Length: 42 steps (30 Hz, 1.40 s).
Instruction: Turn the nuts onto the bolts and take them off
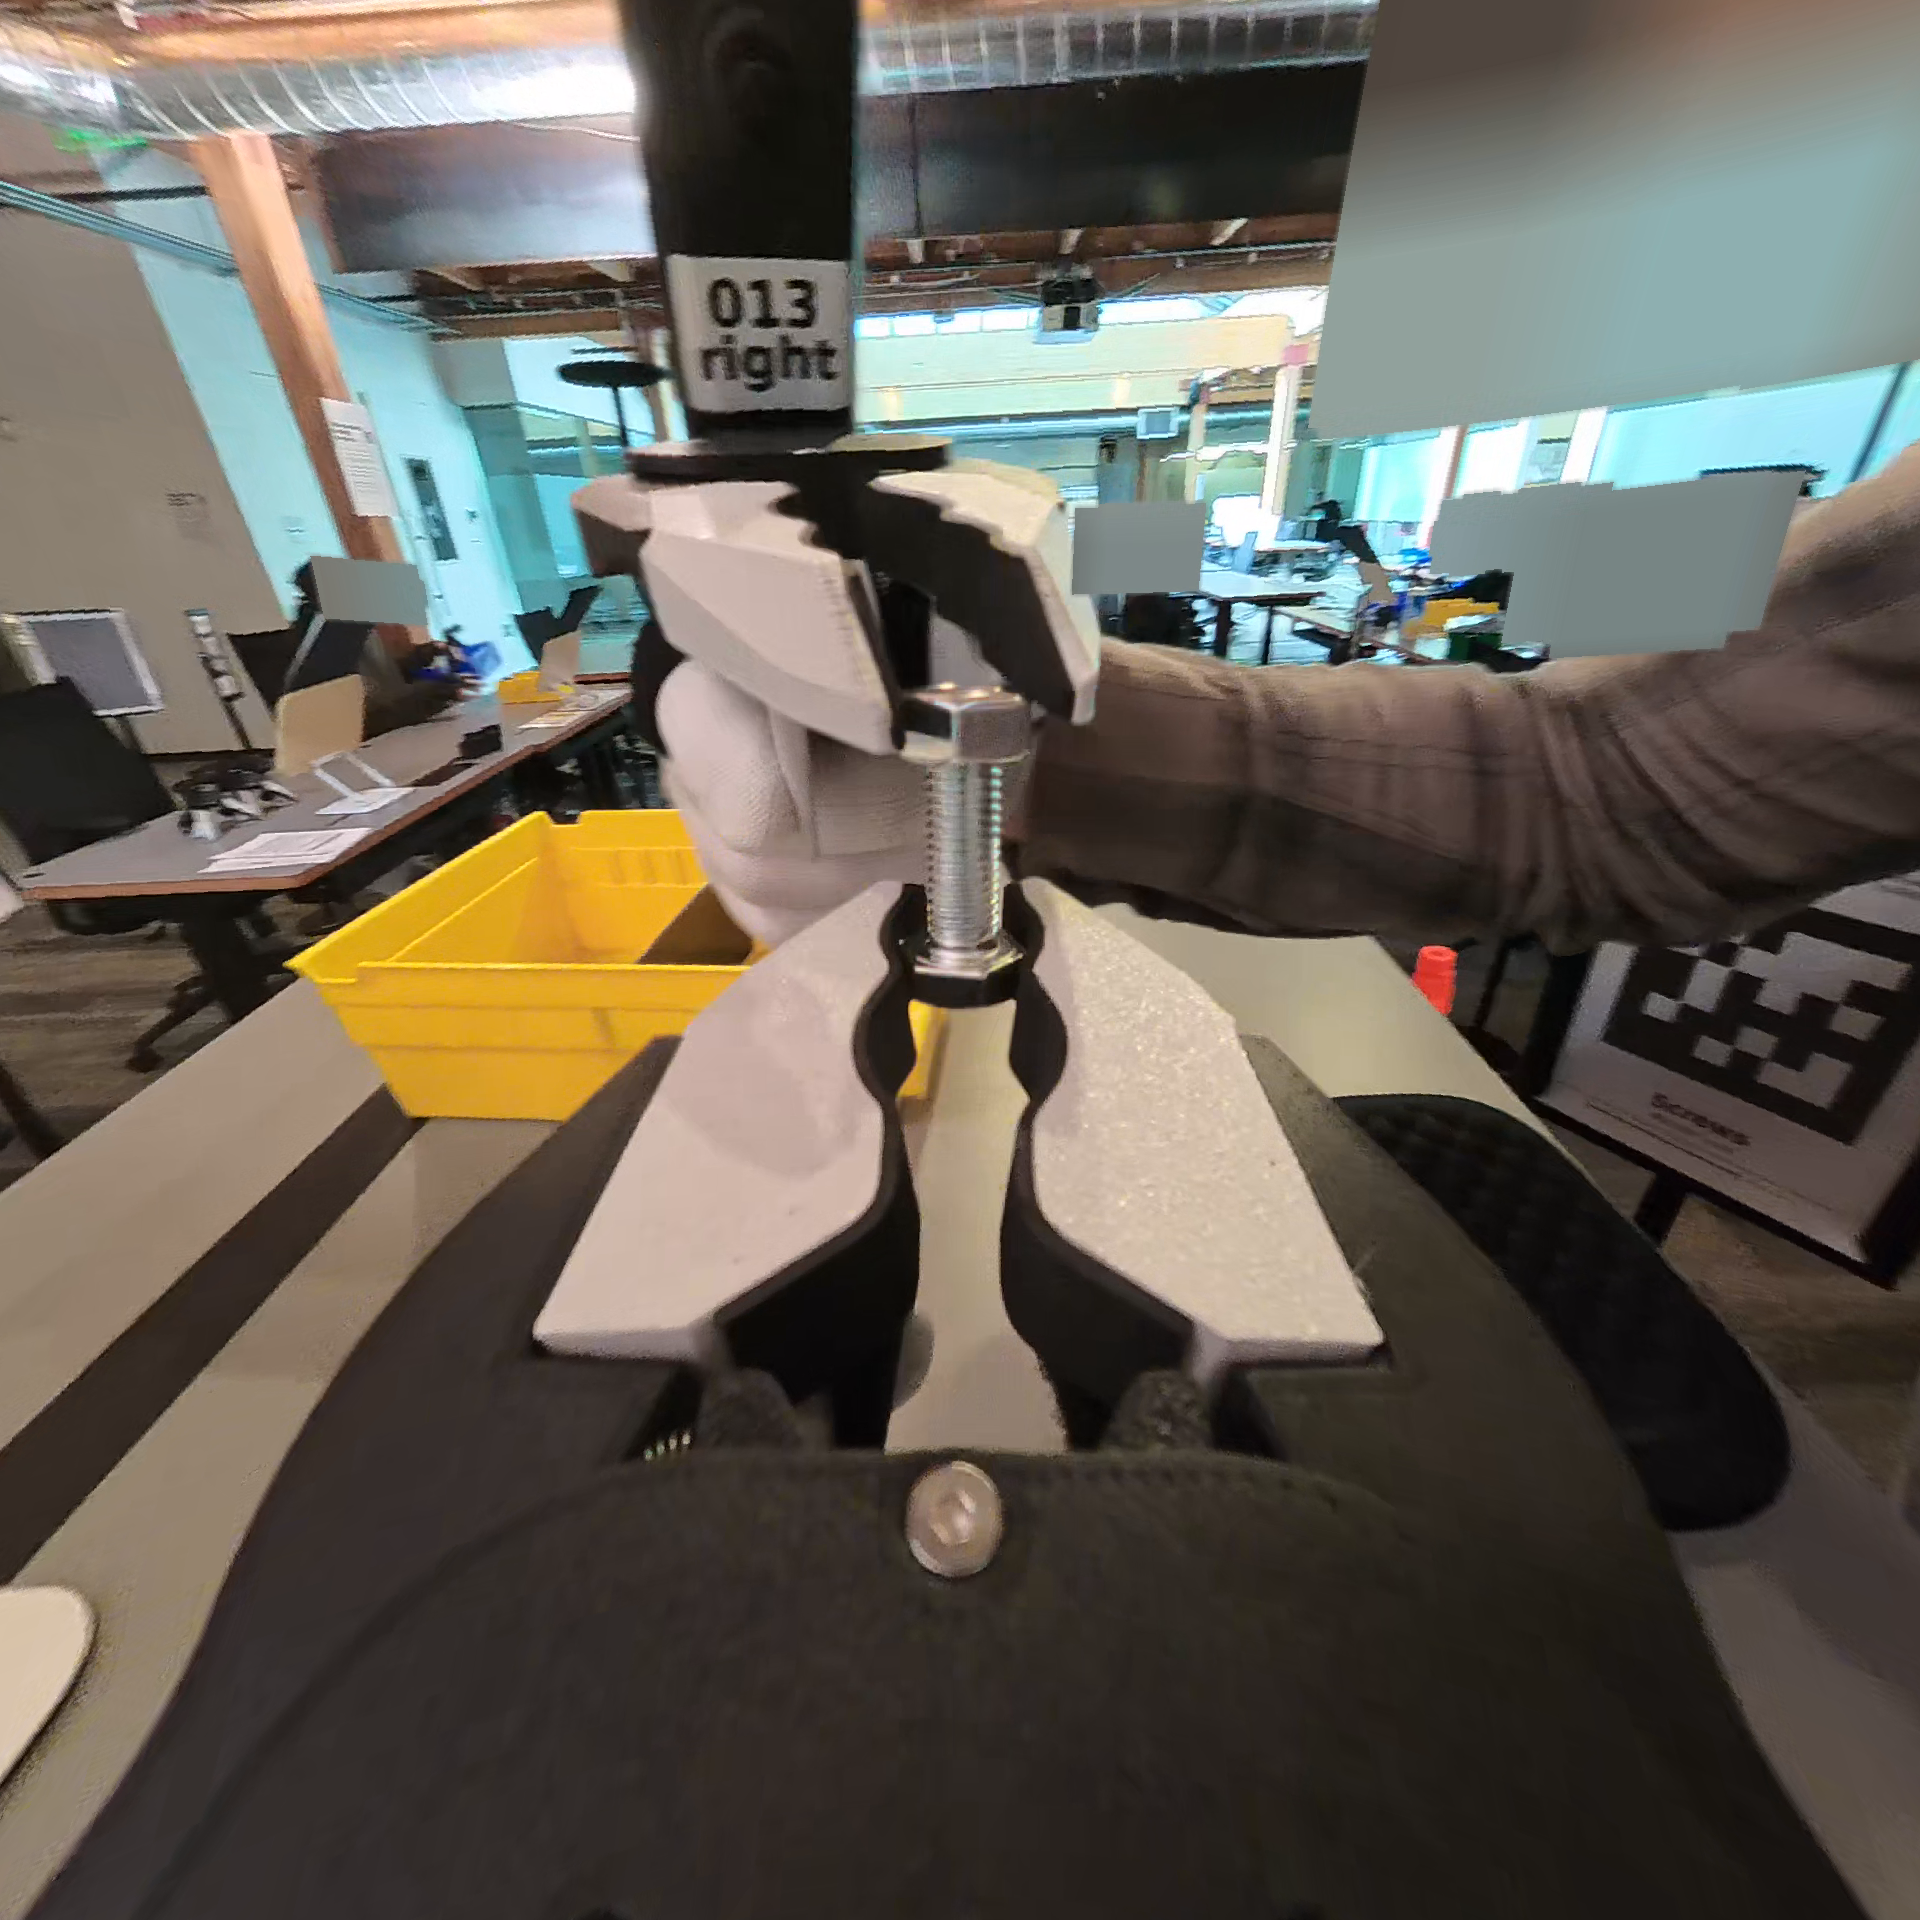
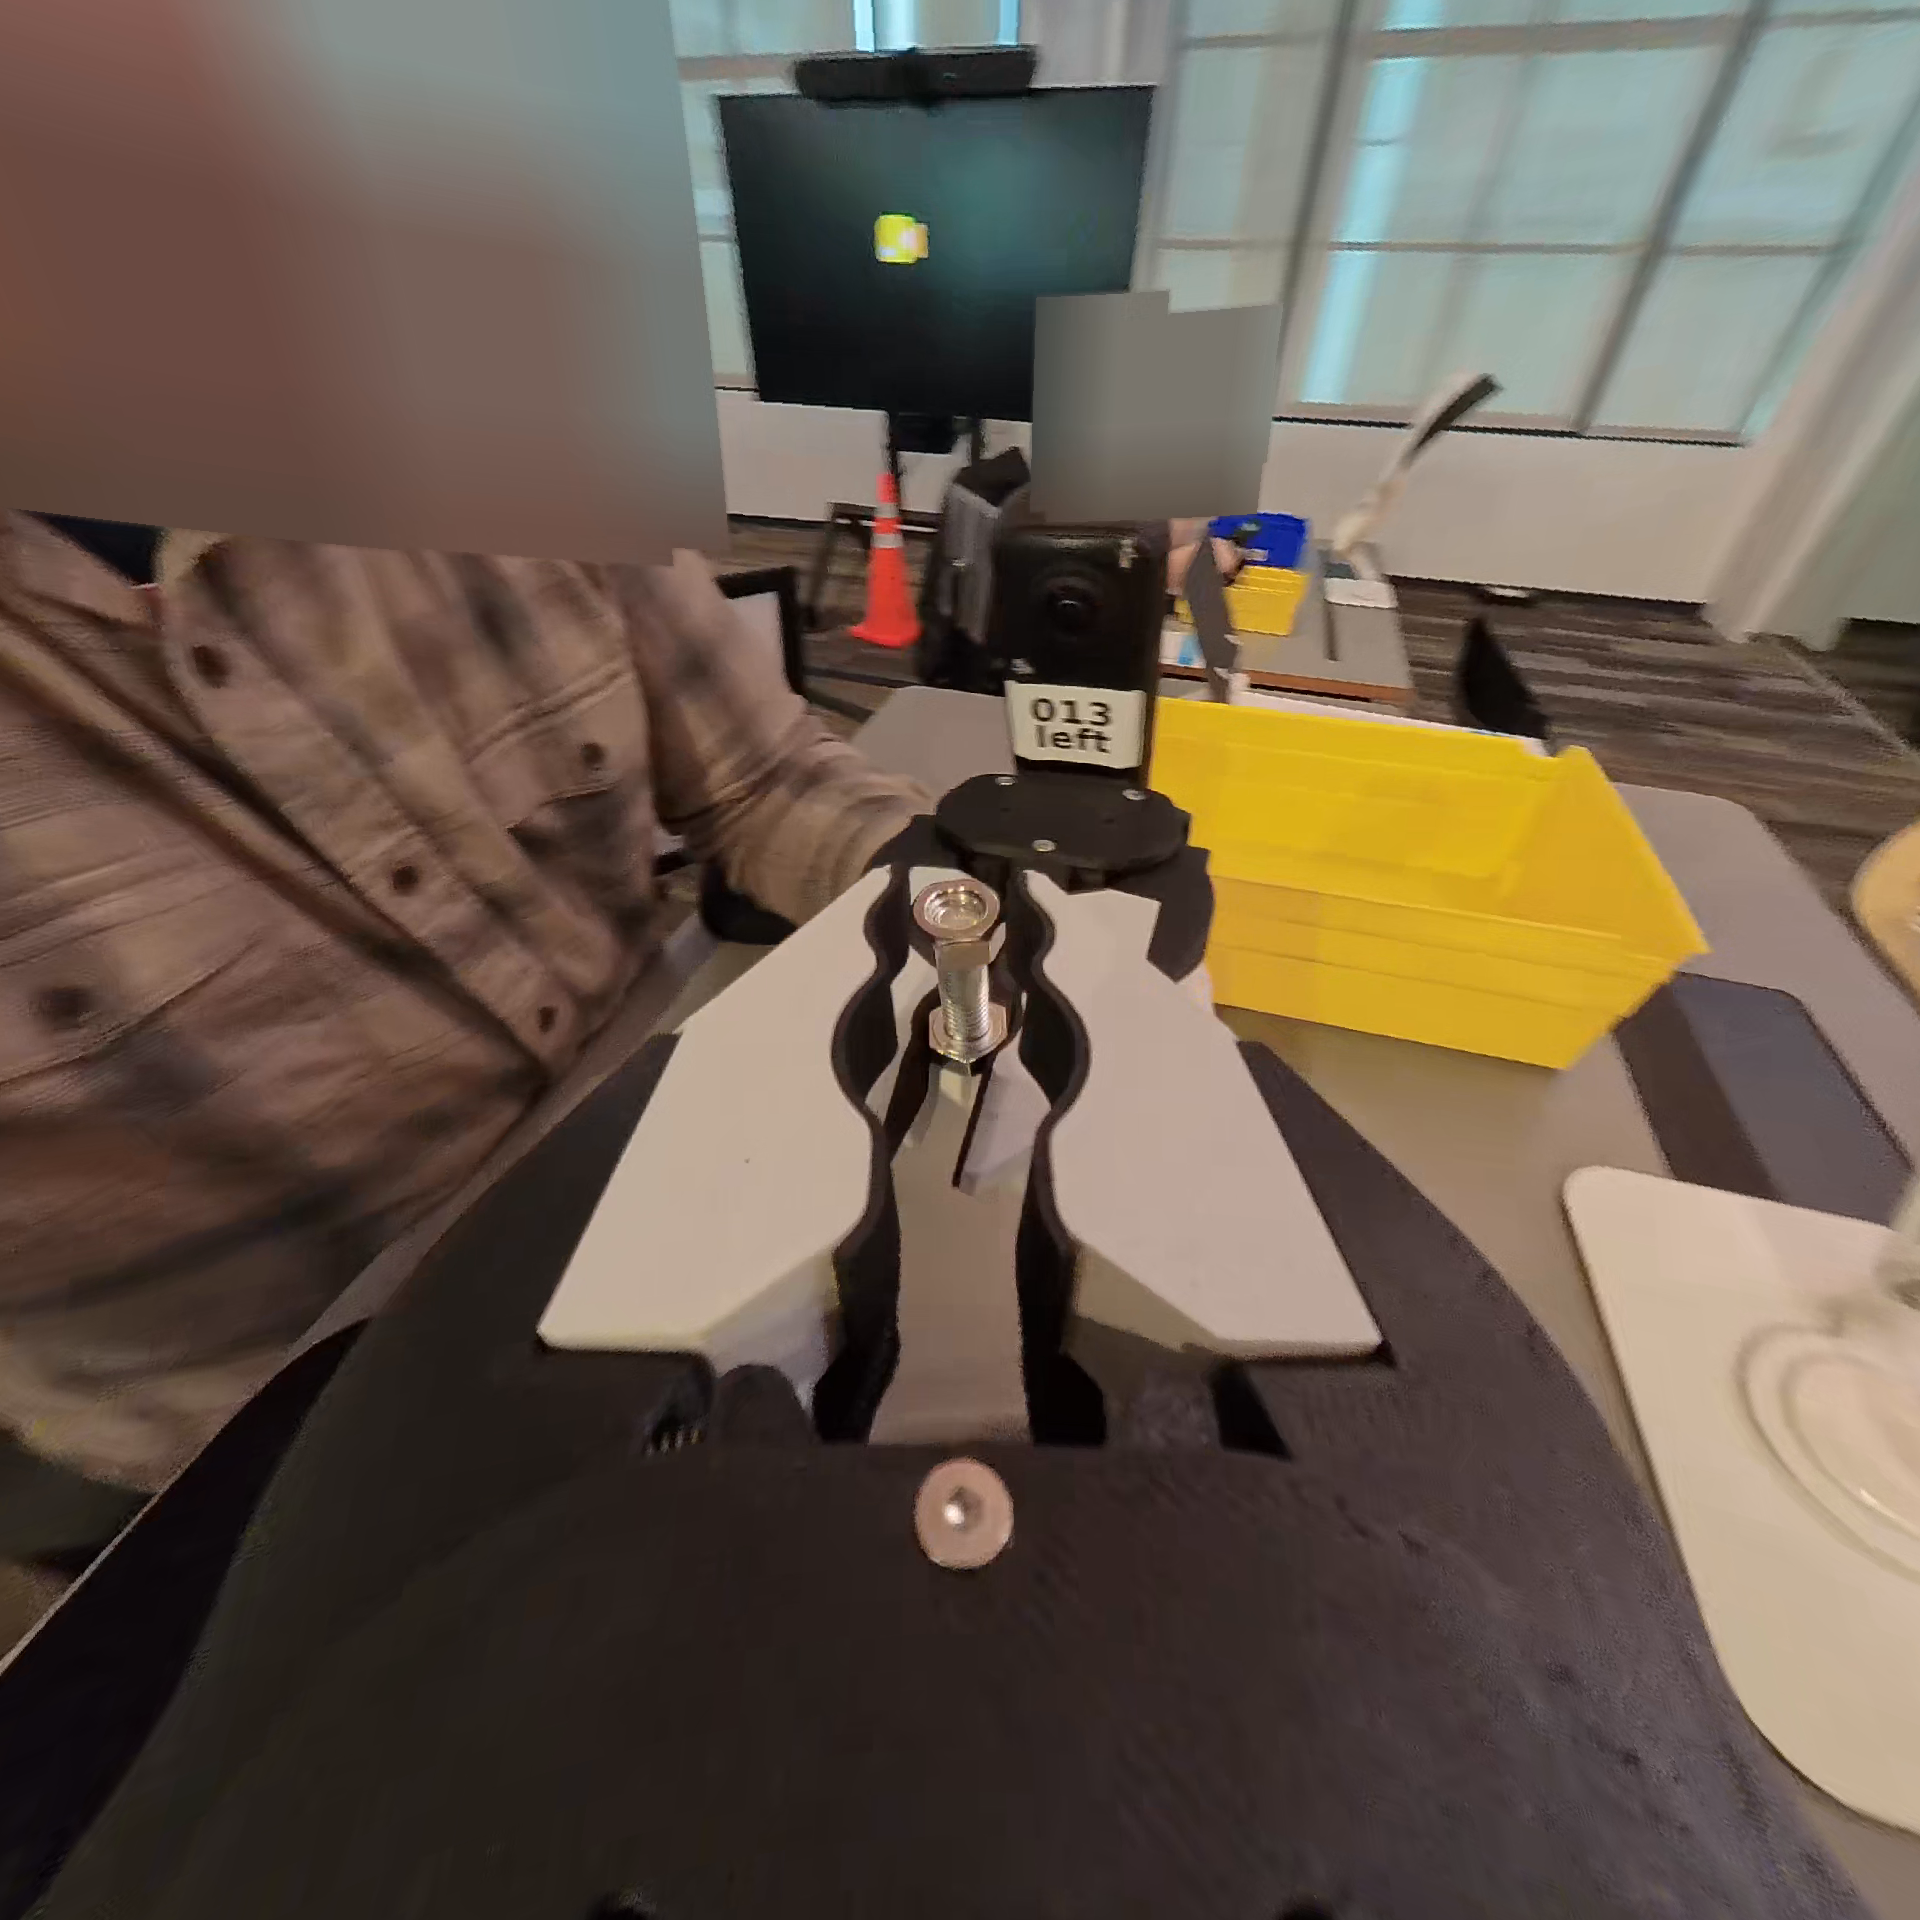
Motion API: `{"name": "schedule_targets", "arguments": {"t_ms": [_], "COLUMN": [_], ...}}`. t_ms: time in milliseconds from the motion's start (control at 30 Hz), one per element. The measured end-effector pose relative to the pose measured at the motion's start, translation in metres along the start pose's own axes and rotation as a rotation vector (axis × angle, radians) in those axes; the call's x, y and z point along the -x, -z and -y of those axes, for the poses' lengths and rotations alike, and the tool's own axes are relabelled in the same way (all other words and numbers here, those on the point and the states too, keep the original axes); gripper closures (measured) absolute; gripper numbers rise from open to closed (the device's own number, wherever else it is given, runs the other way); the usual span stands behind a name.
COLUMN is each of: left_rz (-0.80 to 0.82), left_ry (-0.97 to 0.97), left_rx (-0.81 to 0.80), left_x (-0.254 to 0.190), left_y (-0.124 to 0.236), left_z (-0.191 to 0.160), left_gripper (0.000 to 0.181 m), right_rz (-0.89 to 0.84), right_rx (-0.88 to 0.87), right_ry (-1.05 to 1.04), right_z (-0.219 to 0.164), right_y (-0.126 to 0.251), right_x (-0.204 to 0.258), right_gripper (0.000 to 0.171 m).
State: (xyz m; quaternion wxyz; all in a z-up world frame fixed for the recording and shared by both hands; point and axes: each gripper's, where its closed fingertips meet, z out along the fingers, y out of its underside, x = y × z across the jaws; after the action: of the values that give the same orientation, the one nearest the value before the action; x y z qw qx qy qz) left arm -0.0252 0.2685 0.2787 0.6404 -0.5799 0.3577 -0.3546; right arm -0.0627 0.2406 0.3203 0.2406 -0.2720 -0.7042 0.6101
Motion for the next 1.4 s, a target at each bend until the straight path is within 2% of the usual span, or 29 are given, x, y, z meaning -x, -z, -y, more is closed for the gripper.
{"name": "schedule_targets", "arguments": {"t_ms": [100, 133, 233, 300, 400, 567, 800, 1000, 1233, 1300, 1400], "left_rz": [-0.067, -0.092, -0.087, -0.045, -0.001, 0.130, 0.216, 0.233, 0.239, 0.250, 0.246], "left_ry": [0.014, 0.014, 0.050, 0.037, 0.044, 0.034, 0.041, 0.030, 0.018, 0.018, 0.024], "left_rx": [0.000, 0.003, -0.021, -0.014, -0.036, -0.066, -0.108, -0.114, -0.125, -0.126, -0.129], "left_x": [-0.012, -0.017, -0.014, -0.006, 0.004, 0.027, 0.037, 0.039, 0.039, 0.041, 0.041], "left_y": [-0.003, -0.004, -0.004, -0.002, 0.002, 0.009, 0.011, 0.013, 0.015, 0.015, 0.015], "left_z": [-0.001, -0.002, -0.001, -0.003, 0.001, 0.004, 0.005, 0.008, 0.013, 0.012, 0.012], "left_gripper": [0.167, 0.167, 0.167, 0.167, 0.166, 0.167, 0.167, 0.167, 0.166, 0.166, 0.166], "right_rz": [0.130, 0.179, 0.173, 0.088, -0.054, -0.391, -0.649, -0.672, -0.681, -0.687, -0.714], "right_rx": [-0.017, -0.051, -0.045, -0.058, -0.110, -0.171, -0.200, -0.232, -0.236, -0.239, -0.234], "right_ry": [-0.005, -0.003, -0.021, -0.024, -0.007, -0.061, -0.121, -0.114, -0.069, -0.075, -0.058], "right_z": [0.001, 0.005, 0.002, 0.003, 0.016, 0.017, -0.004, -0.004, 0.002, 0.004, 0.005], "right_y": [0.000, 0.001, -0.006, -0.010, -0.002, 0.017, 0.012, 0.003, -0.002, -0.003, -0.003], "right_x": [0.011, 0.016, 0.010, -0.001, -0.009, -0.030, -0.043, -0.041, -0.042, -0.044, -0.046], "right_gripper": [0.158, 0.171, 0.171, 0.142, 0.124, 0.129, 0.133, 0.156, 0.156, 0.145, 0.156]}}
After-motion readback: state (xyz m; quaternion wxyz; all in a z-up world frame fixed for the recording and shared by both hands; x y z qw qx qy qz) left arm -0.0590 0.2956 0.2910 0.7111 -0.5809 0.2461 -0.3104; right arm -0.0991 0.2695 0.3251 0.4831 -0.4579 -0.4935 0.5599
